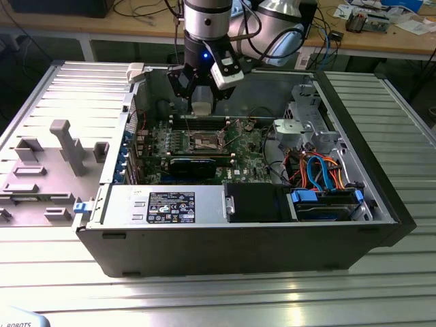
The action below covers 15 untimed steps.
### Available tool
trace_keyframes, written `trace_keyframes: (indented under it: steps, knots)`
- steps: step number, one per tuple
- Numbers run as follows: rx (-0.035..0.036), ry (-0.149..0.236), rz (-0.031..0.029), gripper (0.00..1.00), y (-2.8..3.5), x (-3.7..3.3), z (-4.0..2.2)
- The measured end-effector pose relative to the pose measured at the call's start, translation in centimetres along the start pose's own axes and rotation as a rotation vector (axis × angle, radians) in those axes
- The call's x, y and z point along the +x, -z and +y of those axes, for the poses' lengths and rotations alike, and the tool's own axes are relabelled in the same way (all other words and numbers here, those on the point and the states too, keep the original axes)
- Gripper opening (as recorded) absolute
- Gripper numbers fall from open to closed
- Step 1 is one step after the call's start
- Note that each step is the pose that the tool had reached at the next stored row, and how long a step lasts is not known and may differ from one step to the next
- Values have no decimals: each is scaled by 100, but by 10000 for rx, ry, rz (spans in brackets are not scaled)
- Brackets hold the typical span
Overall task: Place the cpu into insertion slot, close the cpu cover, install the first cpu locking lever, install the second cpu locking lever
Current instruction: 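Place the cpu into insertion slot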
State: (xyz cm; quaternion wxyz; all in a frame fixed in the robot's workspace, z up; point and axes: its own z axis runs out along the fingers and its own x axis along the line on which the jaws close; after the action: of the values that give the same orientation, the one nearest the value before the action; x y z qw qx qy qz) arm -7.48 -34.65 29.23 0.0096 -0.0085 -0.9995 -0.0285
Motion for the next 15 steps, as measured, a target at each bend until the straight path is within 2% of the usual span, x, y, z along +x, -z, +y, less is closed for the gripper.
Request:
trace_keyframes:
  steps: [15]
  knots:
    - [1, 34, 4, 54, -67, -28, -3]
